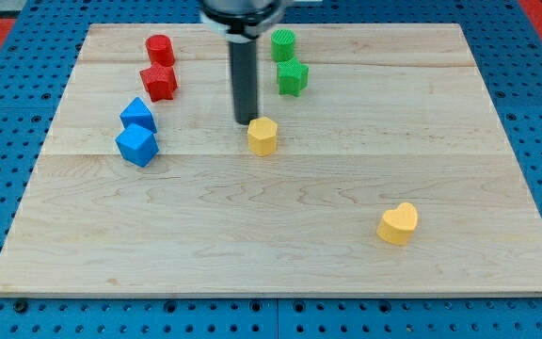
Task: Push the yellow hexagon to the top left of the yellow heart
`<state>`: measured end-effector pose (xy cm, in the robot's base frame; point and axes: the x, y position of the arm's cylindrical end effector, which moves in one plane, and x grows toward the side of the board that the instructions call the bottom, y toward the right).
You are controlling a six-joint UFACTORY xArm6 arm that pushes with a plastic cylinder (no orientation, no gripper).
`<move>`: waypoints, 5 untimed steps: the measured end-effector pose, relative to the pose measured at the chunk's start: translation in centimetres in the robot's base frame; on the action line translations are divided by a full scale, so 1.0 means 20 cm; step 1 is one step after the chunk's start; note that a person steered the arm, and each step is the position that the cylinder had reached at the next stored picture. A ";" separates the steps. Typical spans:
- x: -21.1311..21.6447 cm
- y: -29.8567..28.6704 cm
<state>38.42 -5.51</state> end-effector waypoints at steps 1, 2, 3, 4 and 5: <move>0.02 0.06; 0.07 0.12; 0.16 0.10; 0.27 0.46; 0.31 0.52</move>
<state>44.58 4.87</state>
